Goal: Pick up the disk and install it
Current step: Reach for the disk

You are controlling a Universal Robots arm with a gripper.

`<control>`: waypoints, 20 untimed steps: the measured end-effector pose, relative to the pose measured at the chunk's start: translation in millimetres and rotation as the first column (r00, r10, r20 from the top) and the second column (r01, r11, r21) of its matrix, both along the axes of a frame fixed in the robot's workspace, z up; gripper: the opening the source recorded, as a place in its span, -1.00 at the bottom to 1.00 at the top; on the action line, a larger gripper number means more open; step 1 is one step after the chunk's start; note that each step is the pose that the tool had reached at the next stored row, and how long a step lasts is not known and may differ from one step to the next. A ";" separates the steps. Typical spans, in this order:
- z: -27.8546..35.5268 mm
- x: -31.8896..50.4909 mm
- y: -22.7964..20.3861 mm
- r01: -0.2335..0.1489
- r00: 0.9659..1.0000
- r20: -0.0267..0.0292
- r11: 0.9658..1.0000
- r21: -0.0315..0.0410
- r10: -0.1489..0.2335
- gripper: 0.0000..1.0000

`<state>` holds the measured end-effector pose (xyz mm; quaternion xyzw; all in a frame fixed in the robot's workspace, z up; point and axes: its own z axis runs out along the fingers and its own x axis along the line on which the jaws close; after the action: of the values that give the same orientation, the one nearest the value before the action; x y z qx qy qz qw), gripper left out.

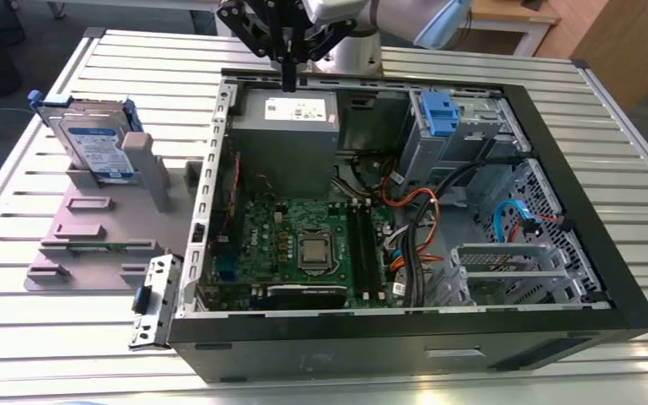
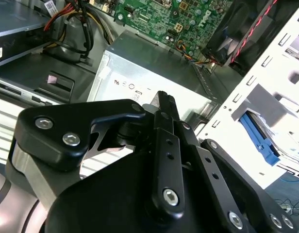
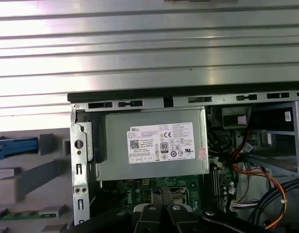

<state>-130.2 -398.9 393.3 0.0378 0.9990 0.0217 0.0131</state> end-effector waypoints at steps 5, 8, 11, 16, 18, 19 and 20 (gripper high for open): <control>0.0 -3.4 0.0 0.000 1.000 0.000 1.000 0.000 0.000 -0.79; 0.0 -5.0 0.0 0.000 1.000 0.000 1.000 0.000 0.000 -0.79; -0.1 -6.0 0.0 0.000 1.000 0.000 1.000 0.000 0.000 -0.79; -0.1 -8.0 0.0 0.000 1.000 0.000 1.000 0.000 0.000 -0.79; -0.1 -8.7 0.0 0.000 1.000 0.000 1.000 0.000 0.000 -0.79; -0.1 -9.1 0.0 0.000 1.000 0.000 1.000 0.000 0.000 -0.79; -0.1 -9.4 0.0 0.000 1.000 0.000 1.000 0.000 0.000 -0.79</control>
<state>-139.6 -398.9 393.2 0.0378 0.9990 0.0217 0.0131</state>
